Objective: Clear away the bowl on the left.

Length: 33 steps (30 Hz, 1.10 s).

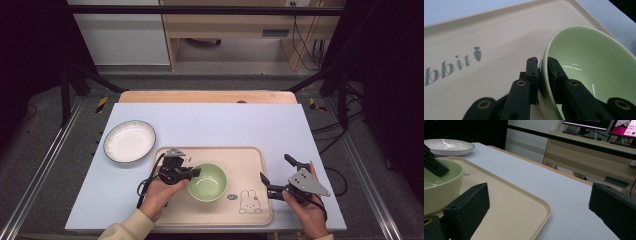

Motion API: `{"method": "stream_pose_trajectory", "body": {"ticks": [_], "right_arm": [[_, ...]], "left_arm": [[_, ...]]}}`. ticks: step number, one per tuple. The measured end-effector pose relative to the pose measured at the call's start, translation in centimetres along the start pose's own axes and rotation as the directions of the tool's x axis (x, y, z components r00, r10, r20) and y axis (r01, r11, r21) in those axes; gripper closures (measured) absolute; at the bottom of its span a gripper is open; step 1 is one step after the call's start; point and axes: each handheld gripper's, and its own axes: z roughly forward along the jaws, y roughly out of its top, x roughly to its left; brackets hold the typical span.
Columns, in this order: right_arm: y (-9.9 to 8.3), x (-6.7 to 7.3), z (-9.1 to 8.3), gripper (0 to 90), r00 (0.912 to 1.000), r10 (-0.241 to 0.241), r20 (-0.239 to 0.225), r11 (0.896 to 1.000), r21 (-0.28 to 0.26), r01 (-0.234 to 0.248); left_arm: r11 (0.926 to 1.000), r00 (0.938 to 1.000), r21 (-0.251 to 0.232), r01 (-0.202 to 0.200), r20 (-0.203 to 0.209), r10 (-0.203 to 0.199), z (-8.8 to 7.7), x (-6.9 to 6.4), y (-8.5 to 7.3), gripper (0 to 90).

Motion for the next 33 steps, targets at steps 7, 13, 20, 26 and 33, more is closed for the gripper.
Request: {"method": "stream_pose_trajectory", "body": {"ticks": [7, 13, 20, 26, 33], "right_arm": [[0.0, 0.1, 0.0, 3.3, 1.0, -0.005, -0.003, 1.0, 0.0, 0.005], [0.0, 0.0, 0.0, 3.3, 1.0, -0.004, -0.003, 1.0, 0.002, 0.004], [0.0, 0.1, 0.0, 3.1, 1.0, -0.004, -0.004, 1.0, 0.001, 0.004], [0.0, 0.1, 0.0, 3.0, 1.0, -0.001, -0.003, 1.0, 0.003, 0.001], [0.0, 0.1, 0.1, 2.8, 1.0, 0.006, -0.003, 1.0, 0.005, -0.006]], "left_arm": [[0.9989, 0.9979, -0.016, -0.044, -0.049, 0.043, -0.6, -0.3, 0.1, 74.0], [0.9983, 0.9972, -0.026, -0.052, -0.055, 0.051, -0.8, -0.4, 0.1, 67.6], [0.9945, 0.9922, -0.04, -0.097, -0.083, 0.093, -1.0, -0.9, 0.1, 55.2], [0.9851, 0.9822, -0.051, -0.164, -0.101, 0.158, -1.2, -1.3, 0.1, 45.5], [0.9601, 0.9683, -0.146, -0.239, -0.11, 0.224, -1.7, -1.5, 0.6, 30.3]]}}
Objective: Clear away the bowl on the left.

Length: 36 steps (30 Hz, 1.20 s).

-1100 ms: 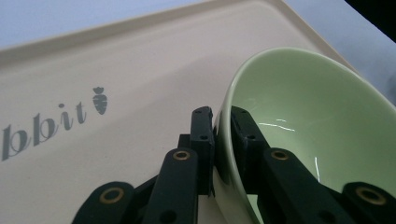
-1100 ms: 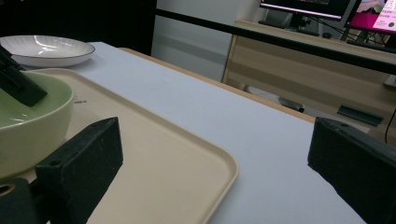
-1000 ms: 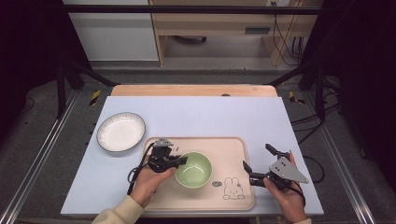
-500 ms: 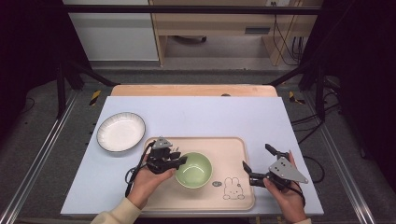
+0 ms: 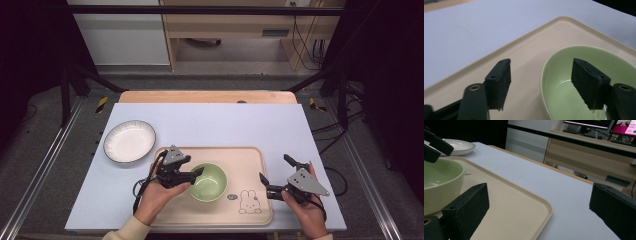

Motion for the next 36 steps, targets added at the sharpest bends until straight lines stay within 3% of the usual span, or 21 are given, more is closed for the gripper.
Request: {"method": "stream_pose_trajectory", "body": {"ticks": [2, 4, 7, 9, 13, 21, 30, 33, 36], "right_arm": [[0.0, 0.0, 0.0, 2.7, 1.0, 0.002, -0.001, 1.0, -0.001, -0.002], [0.1, 0.0, -0.1, 2.7, 1.0, 0.007, -0.001, 1.0, -0.005, -0.007], [0.0, 0.0, -0.1, 2.7, 1.0, 0.009, -0.001, 1.0, -0.005, -0.009], [0.0, -0.1, 0.0, 2.6, 1.0, 0.006, 0.0, 1.0, -0.004, -0.006], [0.1, -0.2, 0.0, 2.7, 1.0, 0.007, 0.006, 1.0, -0.002, -0.007], [0.2, -0.4, -0.5, 2.2, 0.9997, 0.014, 0.019, 1.0, -0.02, -0.013], [0.3, -0.4, -0.7, 2.2, 0.9996, 0.017, 0.021, 1.0, -0.024, -0.017], [0.3, -0.5, -0.7, 2.2, 0.9996, 0.016, 0.023, 1.0, -0.023, -0.016], [0.2, -0.5, -0.6, 2.3, 0.9997, 0.011, 0.023, 1.0, -0.021, -0.01]], "left_arm": [[0.9992, 0.9988, -0.023, -0.032, 0.037, 0.032, -0.2, 0.0, 0.1, 21.7], [0.9978, 0.9974, -0.053, -0.039, 0.058, 0.042, -0.4, -0.1, 0.1, 14.3], [0.9949, 0.9969, -0.086, -0.053, 0.053, 0.058, -0.8, -0.1, 0.1, 12.6], [0.9884, 0.9957, -0.138, -0.064, 0.057, 0.072, -1.6, -0.1, 0.3, 9.7], [0.9783, 0.9936, -0.192, -0.076, 0.068, 0.091, -2.9, 0.0, 0.4, 6.3], [0.9662, 0.9933, -0.251, -0.06, 0.081, 0.083, -4.3, 0.7, 0.5, 4.2], [0.9582, 0.9958, -0.282, -0.05, 0.059, 0.07, -5.7, 1.6, 0.0, 4.1], [0.9507, 0.9941, -0.294, -0.1, 0.013, 0.108, -6.7, 2.1, -0.5, 4.1], [0.9467, 0.9962, -0.313, -0.078, 0.012, 0.086, -7.3, 2.7, -0.8, 4.1]]}}
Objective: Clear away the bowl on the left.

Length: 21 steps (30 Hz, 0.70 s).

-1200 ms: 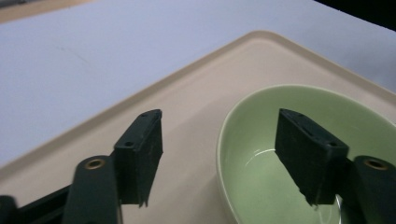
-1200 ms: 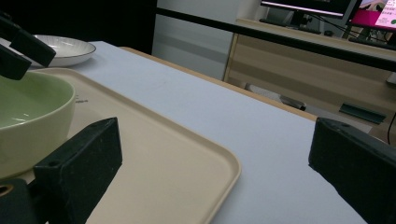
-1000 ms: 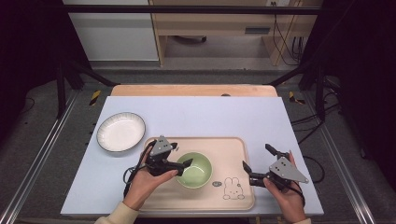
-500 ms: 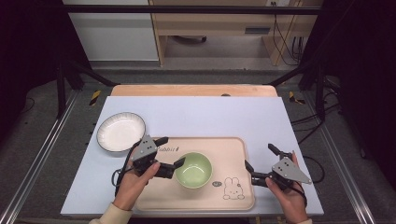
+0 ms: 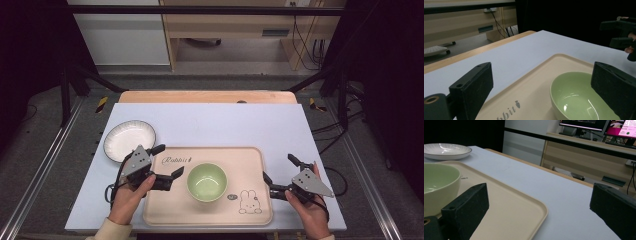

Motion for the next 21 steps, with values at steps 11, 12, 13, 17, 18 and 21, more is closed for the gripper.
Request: {"method": "stream_pose_trajectory", "body": {"ticks": [11, 12, 13, 17, 18, 21], "right_arm": [[0.0, 0.0, -0.1, 2.4, 1.0, 0.006, 0.003, 1.0, 0.003, -0.006], [0.0, 0.0, -0.1, 2.4, 1.0, 0.006, 0.003, 1.0, 0.003, -0.006], [0.0, 0.0, -0.1, 2.4, 1.0, 0.006, 0.003, 1.0, 0.001, -0.006], [0.0, 0.0, -0.1, 2.4, 1.0, 0.005, 0.004, 1.0, 0.004, -0.005], [0.0, 0.0, -0.1, 2.4, 1.0, 0.005, 0.004, 1.0, 0.005, -0.005], [-0.1, 0.0, 0.0, 2.4, 1.0, 0.003, 0.004, 1.0, 0.007, -0.003]], "left_arm": [[0.9978, 0.9947, -0.033, 0.058, -0.083, -0.06, -3.0, 2.3, -1.6, 3.8], [0.9978, 0.9947, -0.033, 0.058, -0.083, -0.06, -3.0, 2.3, -1.6, 3.8], [0.9976, 0.9931, -0.04, 0.057, -0.1, -0.061, -3.7, 2.6, -1.8, 3.8], [0.9956, 0.9898, -0.048, 0.081, -0.114, -0.086, -5.0, 3.3, -2.6, 3.8], [0.9956, 0.9898, -0.048, 0.081, -0.114, -0.086, -5.0, 3.3, -2.6, 3.8], [0.9925, 0.9852, -0.064, 0.104, -0.129, -0.112, -5.9, 4.3, -3.4, 3.8]]}}
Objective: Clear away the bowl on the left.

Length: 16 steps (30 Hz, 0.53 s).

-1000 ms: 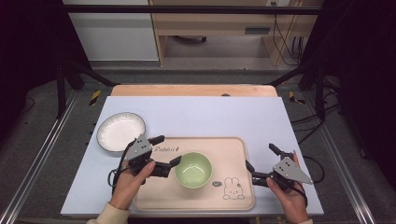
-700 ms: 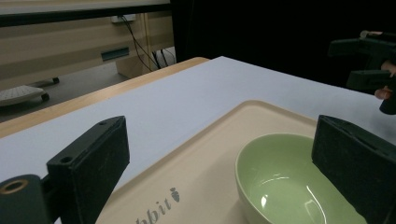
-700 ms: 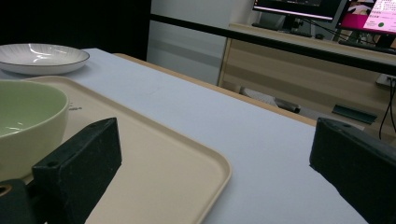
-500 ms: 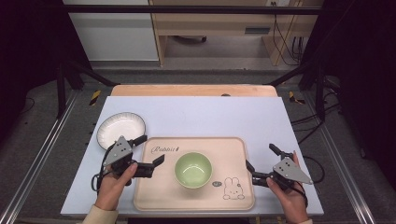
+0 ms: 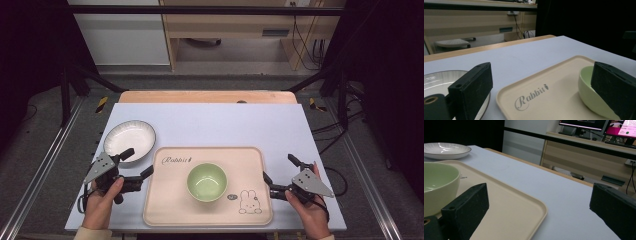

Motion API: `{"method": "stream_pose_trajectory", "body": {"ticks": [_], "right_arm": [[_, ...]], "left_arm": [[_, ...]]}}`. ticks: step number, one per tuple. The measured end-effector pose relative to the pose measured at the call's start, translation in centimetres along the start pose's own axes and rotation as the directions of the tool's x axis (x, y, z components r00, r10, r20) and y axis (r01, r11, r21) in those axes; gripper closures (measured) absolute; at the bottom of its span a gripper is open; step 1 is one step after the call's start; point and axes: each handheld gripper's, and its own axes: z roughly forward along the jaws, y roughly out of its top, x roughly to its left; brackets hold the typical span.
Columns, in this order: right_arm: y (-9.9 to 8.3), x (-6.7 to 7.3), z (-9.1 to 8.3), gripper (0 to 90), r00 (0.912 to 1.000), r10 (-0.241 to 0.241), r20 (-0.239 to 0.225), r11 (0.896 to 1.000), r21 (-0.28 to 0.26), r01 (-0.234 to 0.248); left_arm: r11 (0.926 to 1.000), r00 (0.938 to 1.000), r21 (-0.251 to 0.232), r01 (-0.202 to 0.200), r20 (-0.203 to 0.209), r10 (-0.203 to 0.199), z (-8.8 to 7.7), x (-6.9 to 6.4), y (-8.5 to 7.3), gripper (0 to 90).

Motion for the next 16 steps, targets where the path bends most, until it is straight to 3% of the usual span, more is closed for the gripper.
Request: {"method": "stream_pose_trajectory", "body": {"ticks": [8, 13, 16], "right_arm": [[0.0, -0.2, -0.2, 2.4, 1.0, 0.006, 0.007, 1.0, -0.008, -0.006], [0.1, -0.1, -0.1, 2.5, 1.0, 0.005, 0.001, 1.0, -0.006, -0.005], [0.1, -0.1, 0.0, 2.5, 1.0, 0.003, -0.002, 1.0, -0.007, -0.003]], "left_arm": [[0.9993, 0.9998, -0.034, 0.013, -0.013, -0.014, -1.4, 2.2, -1.7, 4.1], [0.9985, 0.9997, -0.053, 0.017, -0.019, -0.018, -1.5, 2.5, -2.1, 4.1], [0.9995, 0.9998, -0.033, 0.004, -0.022, -0.004, -1.2, 2.5, -2.3, 4.1]]}}
